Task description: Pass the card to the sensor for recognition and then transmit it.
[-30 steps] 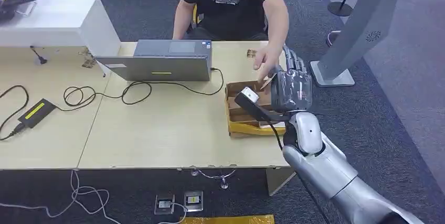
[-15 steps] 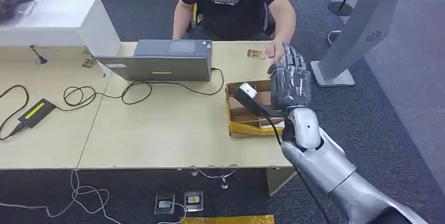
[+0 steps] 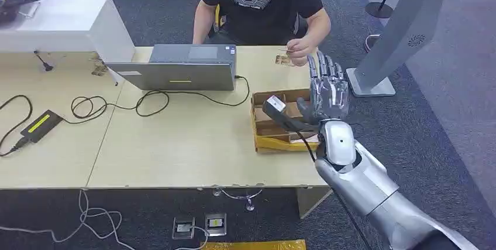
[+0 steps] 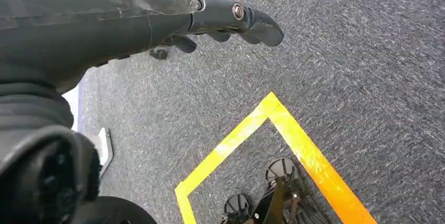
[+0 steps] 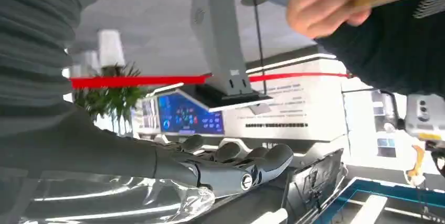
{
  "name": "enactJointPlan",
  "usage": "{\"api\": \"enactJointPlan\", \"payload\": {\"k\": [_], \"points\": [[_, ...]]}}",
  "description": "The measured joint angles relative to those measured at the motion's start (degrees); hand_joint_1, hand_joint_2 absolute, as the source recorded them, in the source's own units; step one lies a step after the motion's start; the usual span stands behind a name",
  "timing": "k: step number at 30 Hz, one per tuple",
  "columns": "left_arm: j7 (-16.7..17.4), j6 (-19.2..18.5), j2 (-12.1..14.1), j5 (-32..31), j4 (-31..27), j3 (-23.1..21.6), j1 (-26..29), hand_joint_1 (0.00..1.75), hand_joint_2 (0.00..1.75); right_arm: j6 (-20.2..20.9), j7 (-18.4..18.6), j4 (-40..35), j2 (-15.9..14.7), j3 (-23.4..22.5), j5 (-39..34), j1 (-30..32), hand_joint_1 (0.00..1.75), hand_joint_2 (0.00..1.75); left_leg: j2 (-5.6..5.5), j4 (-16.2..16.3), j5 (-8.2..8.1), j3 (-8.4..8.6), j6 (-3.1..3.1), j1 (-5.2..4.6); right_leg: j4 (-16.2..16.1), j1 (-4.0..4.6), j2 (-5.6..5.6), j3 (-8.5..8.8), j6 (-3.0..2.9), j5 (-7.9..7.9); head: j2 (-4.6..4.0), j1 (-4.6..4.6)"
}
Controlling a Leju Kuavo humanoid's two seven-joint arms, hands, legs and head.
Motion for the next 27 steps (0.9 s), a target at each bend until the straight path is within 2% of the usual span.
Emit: {"api": "enactJointPlan", "payload": {"k": [4,7,9,12,16,22,27], "points": [[0.0,-0.11,0.0,-0.02,0.0,0.0,0.26,0.0,0.0,6.53,2.19,-2.49,-3.1,-0.83,0.97,0.01,0.0,1.75,0.0,0.01,0.0,0.01,0.0,-0.01,-0.02,-0.02,0.0,-0.01,0.0,0.0,0.02,0.0],[0.0,-0.11,0.04,0.18,0.0,0.0,0.37,0.0,0.0,13.97,4.48,-4.09,-6.4,-2.4,-4.38,0.02,0.0,1.75,-0.01,0.02,-0.01,0.0,0.01,-0.03,-0.06,-0.04,0.0,0.0,0.01,0.0,0.0,0.0],[0.0,0.0,0.04,0.44,0.0,0.0,0.45,0.0,0.0,15.94,5.68,-4.28,-8.35,-3.76,-8.47,0.11,0.0,1.75,0.0,0.02,-0.02,0.0,0.02,-0.04,-0.07,-0.05,-0.01,0.0,0.01,0.01,0.02,0.02],[0.83,0.55,0.07,0.7,0.0,0.0,0.49,0.0,0.0,16.6,7.08,-4.9,-11.21,-6.42,-17.99,0.44,0.0,1.75,0.01,0.03,-0.03,0.01,0.03,-0.05,-0.07,-0.05,-0.01,0.0,0.02,0.01,0.0,0.0],[1.71,0.96,0.07,1.14,0.0,0.0,0.53,0.0,0.0,15.24,7.41,-5.18,-14.08,-11.22,-30.47,1.3,0.0,1.75,0.0,0.02,-0.03,-0.01,0.04,-0.04,-0.07,-0.04,-0.02,-0.01,0.02,0.01,0.0,0.0],[1.92,1.31,0.07,1.51,0.0,0.09,0.55,0.0,0.0,15.24,7.41,-5.27,-17.42,-17.42,-32.52,2.41,0.0,1.75,-0.01,0.02,-0.03,-0.03,0.04,-0.03,-0.07,-0.04,-0.03,0.0,0.02,0.01,0.0,-0.02],[2.08,1.46,0.07,1.62,0.0,0.13,0.51,0.0,0.0,15.63,7.41,-5.25,-18.93,-20.67,-33.59,3.41,0.0,1.75,0.0,0.02,-0.03,-0.02,0.04,-0.03,-0.07,-0.04,-0.02,-0.01,0.02,0.01,0.0,0.0]]}}
